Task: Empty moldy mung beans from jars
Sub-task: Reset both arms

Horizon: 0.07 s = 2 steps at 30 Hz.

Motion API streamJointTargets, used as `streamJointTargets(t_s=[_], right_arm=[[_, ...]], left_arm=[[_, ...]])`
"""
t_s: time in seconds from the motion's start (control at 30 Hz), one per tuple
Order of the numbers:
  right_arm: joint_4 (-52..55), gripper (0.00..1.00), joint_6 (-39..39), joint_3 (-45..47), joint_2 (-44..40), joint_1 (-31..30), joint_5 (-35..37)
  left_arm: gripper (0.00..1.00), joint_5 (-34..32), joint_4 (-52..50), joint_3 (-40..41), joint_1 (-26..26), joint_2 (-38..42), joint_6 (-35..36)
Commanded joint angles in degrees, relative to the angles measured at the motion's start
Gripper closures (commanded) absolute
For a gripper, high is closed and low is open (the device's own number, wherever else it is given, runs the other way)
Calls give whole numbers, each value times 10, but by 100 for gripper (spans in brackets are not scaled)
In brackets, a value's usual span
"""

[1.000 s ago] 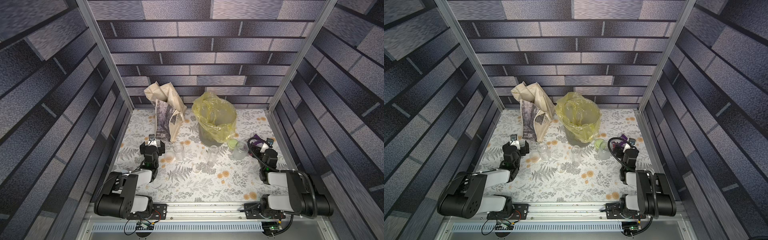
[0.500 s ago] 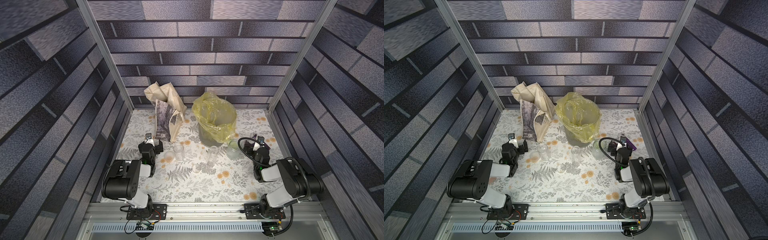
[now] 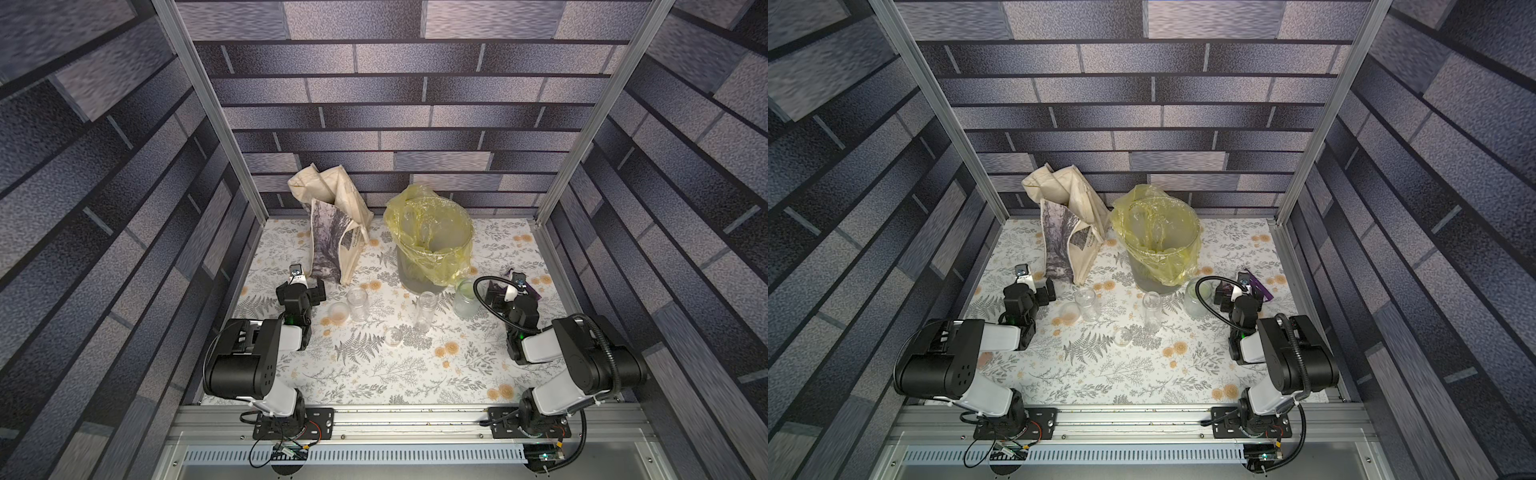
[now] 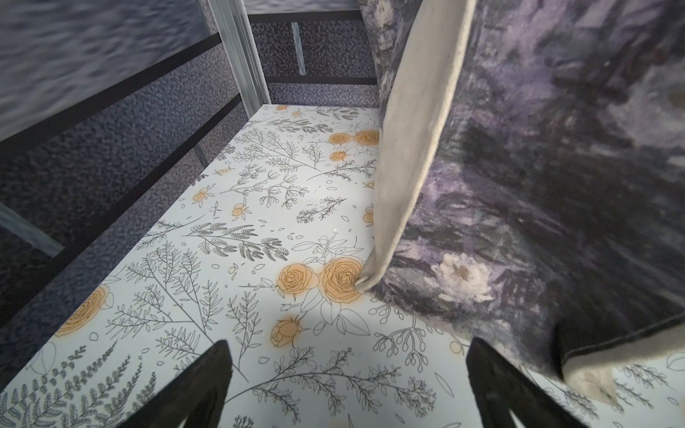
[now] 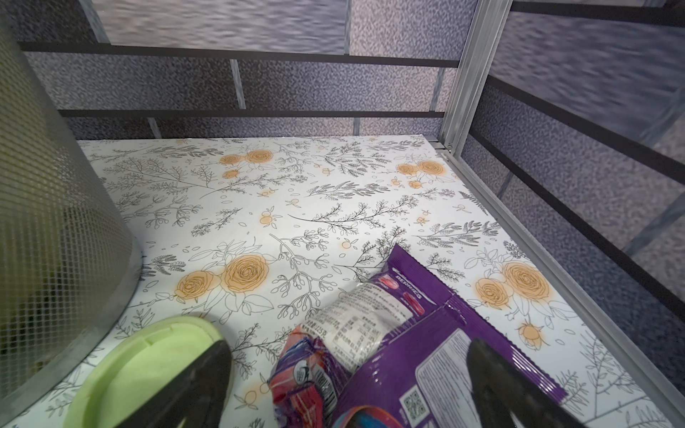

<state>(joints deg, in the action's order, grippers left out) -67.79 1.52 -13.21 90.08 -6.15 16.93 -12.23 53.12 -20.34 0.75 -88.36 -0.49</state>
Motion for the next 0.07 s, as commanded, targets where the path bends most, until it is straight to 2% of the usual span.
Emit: streamJointTargets(t_s=[0.0, 0.03], right_arm=[[29, 0, -9, -23, -7, -3, 26], [27, 0, -9, -22, -7, -3, 27]], left_arm=[[0, -4, -12, -14, -2, -3, -11], [0, -5, -11, -13, -2, -2, -11]])
